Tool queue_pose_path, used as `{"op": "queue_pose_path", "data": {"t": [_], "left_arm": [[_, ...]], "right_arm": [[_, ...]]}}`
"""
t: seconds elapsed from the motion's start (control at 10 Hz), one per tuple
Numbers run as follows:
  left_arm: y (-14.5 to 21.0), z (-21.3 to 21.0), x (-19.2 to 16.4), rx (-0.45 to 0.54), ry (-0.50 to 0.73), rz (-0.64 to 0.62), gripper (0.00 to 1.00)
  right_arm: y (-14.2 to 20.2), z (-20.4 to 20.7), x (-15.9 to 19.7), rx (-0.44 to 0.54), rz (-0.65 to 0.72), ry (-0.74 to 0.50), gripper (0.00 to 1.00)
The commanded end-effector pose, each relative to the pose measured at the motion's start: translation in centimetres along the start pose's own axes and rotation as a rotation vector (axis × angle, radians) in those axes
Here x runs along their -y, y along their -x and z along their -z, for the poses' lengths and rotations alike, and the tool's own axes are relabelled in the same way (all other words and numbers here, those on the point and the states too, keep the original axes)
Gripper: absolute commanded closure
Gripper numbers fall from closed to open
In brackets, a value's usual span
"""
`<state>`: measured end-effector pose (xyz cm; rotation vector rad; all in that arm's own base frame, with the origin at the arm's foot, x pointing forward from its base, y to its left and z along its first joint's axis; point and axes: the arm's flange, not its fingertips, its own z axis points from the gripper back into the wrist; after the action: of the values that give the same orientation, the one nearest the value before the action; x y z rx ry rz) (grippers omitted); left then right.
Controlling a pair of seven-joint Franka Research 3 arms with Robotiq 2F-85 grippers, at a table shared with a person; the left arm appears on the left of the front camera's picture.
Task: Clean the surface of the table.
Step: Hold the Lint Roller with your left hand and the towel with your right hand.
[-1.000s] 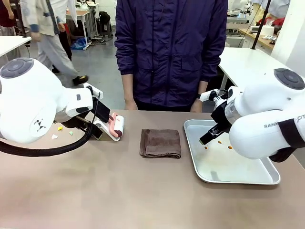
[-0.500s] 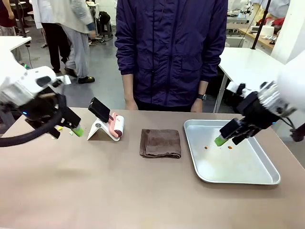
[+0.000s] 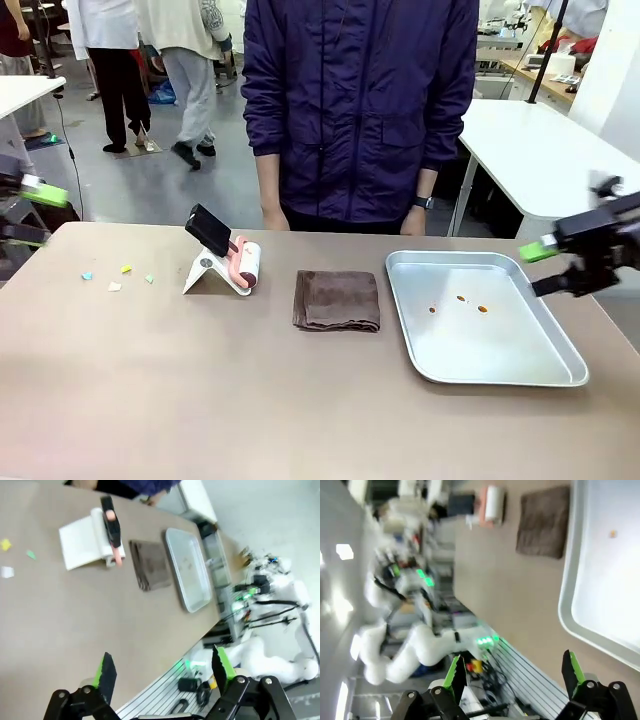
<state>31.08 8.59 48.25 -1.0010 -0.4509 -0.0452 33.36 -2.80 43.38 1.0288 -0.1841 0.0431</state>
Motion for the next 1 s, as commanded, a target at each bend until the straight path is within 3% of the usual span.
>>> {"op": "queue_pose_path", "data": {"t": [0.0,0.2,0.4,0.8,0.9], "left_arm": [[3.8,-1.7,-2.9,0.097,0.099,-0.032,0.00],[4.7,-3.5,-5.2,0.194,0.142,-0.071,0.00],[5.5,-3.3,-7.5,0.222,0.121,-0.108,0.00],[7.3,-0.6,-7.2,0.332,0.096,-0.201,0.00],[2.4,-5.4,-9.9,0.264,0.119,-0.170,0.00]], "right_arm": [[7.9,-2.2,6.3,0.175,0.097,-0.082,0.00],[9.6,-5.8,9.7,0.299,0.171,-0.088,0.00],[10.5,-8.5,13.7,0.399,0.263,-0.117,0.00],[11.5,-9.7,16.4,0.516,0.300,-0.132,0.00],[9.1,-13.8,17.6,0.452,0.350,-0.112,0.00]]}}
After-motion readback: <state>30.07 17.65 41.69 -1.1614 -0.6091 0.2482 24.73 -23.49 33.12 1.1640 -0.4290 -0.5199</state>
